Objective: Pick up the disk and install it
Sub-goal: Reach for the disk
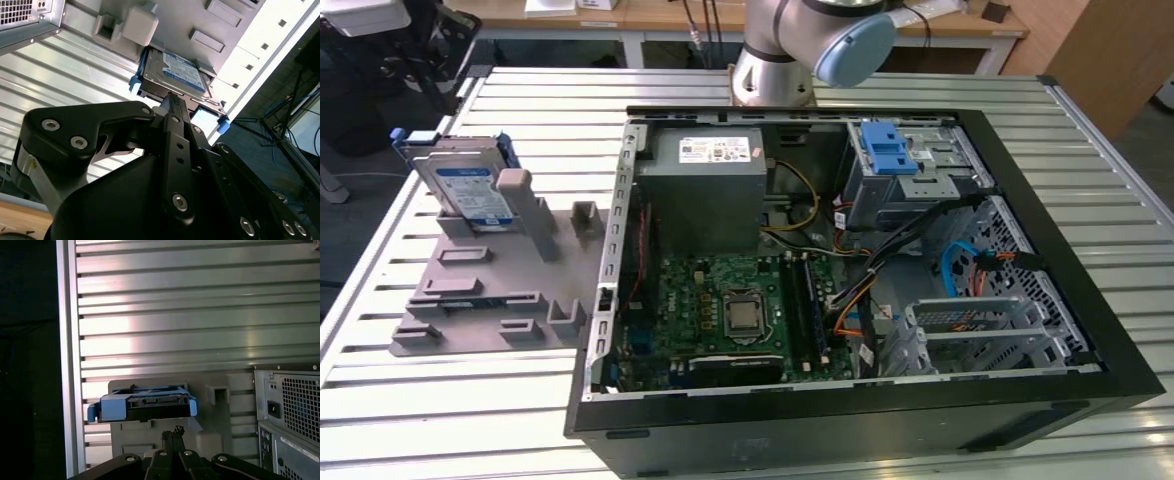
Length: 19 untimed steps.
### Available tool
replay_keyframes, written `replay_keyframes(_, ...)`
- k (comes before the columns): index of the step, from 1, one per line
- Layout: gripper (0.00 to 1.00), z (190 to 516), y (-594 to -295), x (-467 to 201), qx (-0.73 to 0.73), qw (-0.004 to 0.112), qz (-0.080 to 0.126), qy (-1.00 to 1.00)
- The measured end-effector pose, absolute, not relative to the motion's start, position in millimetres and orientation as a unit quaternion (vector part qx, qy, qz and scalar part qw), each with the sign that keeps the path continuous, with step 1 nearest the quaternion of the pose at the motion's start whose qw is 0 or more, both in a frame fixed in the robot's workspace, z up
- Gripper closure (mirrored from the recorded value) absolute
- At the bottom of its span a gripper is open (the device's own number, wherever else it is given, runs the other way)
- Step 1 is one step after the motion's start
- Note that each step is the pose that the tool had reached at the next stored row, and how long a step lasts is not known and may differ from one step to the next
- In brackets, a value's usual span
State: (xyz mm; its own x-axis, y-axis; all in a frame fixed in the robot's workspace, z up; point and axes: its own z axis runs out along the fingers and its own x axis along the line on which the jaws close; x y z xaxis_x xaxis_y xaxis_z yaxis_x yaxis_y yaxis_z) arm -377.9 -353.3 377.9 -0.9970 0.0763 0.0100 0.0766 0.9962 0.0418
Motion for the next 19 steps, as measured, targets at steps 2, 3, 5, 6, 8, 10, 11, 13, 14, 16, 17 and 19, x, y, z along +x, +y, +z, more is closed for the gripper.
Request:
replay_keyframes(2,0.89,377.4,-352.9,-381.0,-0.038,0.005,-0.021,-0.999)
replay_keyframes(3,0.89,377.2,-352.6,-382.5,-0.038,0.005,-0.021,-0.999)
replay_keyframes(5,0.89,376.7,-352.2,-385.3,-0.038,0.005,-0.021,-0.999)
replay_keyframes(6,0.89,376.4,-351.9,-386.8,-0.038,0.005,-0.021,-0.999)
replay_keyframes(8,0.89,376.0,-351.2,-389.6,-0.038,0.005,-0.021,-0.999)
replay_keyframes(10,0.89,375.6,-350.6,-392.2,-0.038,0.005,-0.021,-0.999)
replay_keyframes(11,0.89,375.5,-350.2,-394.4,-0.038,0.005,-0.021,-0.999)
replay_keyframes(13,0.89,375.2,-349.4,-398.6,-0.038,0.005,-0.021,-0.999)
replay_keyframes(14,0.89,375.1,-348.8,-400.3,-0.038,0.005,-0.021,-0.999)
replay_keyframes(16,0.89,374.8,-347.7,-403.7,-0.038,0.005,-0.021,-0.999)
replay_keyframes(17,0.89,374.6,-347.4,-405.6,-0.038,0.005,-0.021,-0.999)
replay_keyframes(19,0.89,374.2,-346.8,-408.8,-0.038,0.005,-0.021,-0.999)
